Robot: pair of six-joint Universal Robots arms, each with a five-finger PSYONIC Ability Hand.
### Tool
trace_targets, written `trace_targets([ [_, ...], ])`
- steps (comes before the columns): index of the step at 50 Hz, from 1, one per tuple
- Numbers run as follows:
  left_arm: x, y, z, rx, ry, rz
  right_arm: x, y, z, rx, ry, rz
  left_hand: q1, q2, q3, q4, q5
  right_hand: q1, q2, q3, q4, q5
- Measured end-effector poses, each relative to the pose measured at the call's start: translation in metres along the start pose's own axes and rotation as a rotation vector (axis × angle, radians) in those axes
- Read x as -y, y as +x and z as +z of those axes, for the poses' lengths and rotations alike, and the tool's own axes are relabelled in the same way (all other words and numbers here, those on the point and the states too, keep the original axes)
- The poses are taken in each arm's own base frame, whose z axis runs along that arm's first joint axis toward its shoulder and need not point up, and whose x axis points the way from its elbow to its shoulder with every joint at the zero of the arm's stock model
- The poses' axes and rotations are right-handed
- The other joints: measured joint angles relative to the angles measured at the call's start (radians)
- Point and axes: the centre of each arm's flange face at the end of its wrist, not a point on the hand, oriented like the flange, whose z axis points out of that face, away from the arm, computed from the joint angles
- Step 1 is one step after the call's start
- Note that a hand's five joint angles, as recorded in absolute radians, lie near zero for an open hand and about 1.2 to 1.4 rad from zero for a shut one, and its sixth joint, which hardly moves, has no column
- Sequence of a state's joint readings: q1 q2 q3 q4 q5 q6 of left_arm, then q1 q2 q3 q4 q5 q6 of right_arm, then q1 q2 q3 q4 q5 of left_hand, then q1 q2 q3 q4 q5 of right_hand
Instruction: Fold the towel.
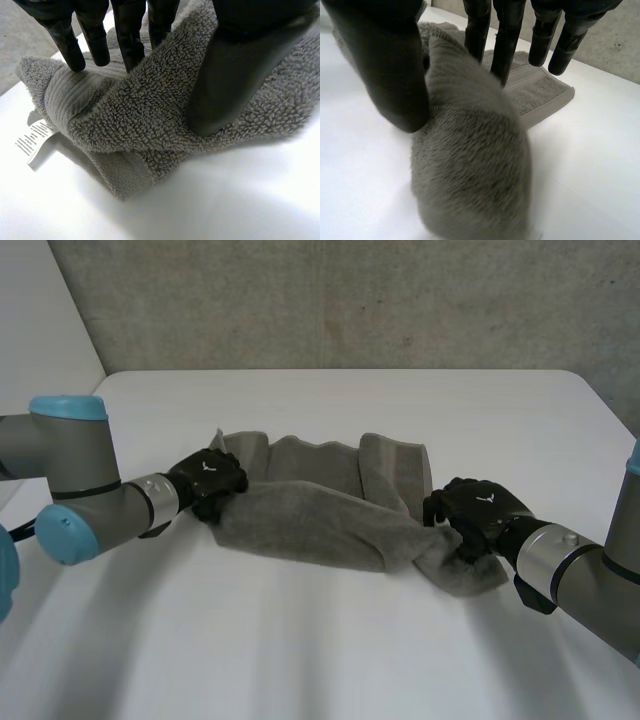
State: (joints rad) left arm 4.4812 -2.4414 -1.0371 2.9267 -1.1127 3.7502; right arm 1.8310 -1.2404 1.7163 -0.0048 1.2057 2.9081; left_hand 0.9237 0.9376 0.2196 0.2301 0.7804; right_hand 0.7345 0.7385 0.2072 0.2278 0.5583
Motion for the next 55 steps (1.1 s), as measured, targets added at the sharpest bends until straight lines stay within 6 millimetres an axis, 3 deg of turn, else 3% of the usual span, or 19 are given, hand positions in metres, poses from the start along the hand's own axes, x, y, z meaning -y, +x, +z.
trace_targets([
  [10,0.019,0.01,-0.042,-0.003,-0.011,-0.005,0.0,-0.002,-0.003,0.004,-0.003,-0.053,0.0,-0.002,0.0,0.0,-0.009,0.575,0.543,0.0,0.0,0.579],
  [18,0.024,0.024,-0.076,-0.002,-0.03,-0.017,0.002,-0.008,-0.012,0.054,-0.021,-0.131,-0.049,-0.063,0.0,0.0,-0.079,0.579,0.543,0.0,0.0,0.584],
  [24,0.014,0.039,-0.101,-0.016,-0.076,-0.053,0.0,-0.017,-0.027,0.144,-0.096,-0.271,-0.175,-0.187,0.0,0.0,-0.207,0.579,0.543,0.0,0.0,0.584],
  [31,-0.001,0.053,-0.123,-0.026,-0.127,-0.096,0.001,-0.013,-0.036,0.18,-0.143,-0.359,-0.309,-0.306,0.0,0.0,-0.349,0.579,0.543,0.0,0.0,0.585],
  [39,0.0,0.054,-0.13,0.008,-0.099,-0.09,-0.001,-0.01,-0.033,0.166,-0.128,-0.367,-0.374,-0.386,0.0,0.0,-0.443,0.582,0.543,0.0,0.0,0.585],
  [55,0.01,0.033,-0.114,0.184,0.02,-0.096,-0.005,-0.013,-0.029,0.159,-0.099,-0.335,-0.59,-0.645,0.0,0.0,-0.697,0.584,0.543,0.0,0.0,0.586],
])
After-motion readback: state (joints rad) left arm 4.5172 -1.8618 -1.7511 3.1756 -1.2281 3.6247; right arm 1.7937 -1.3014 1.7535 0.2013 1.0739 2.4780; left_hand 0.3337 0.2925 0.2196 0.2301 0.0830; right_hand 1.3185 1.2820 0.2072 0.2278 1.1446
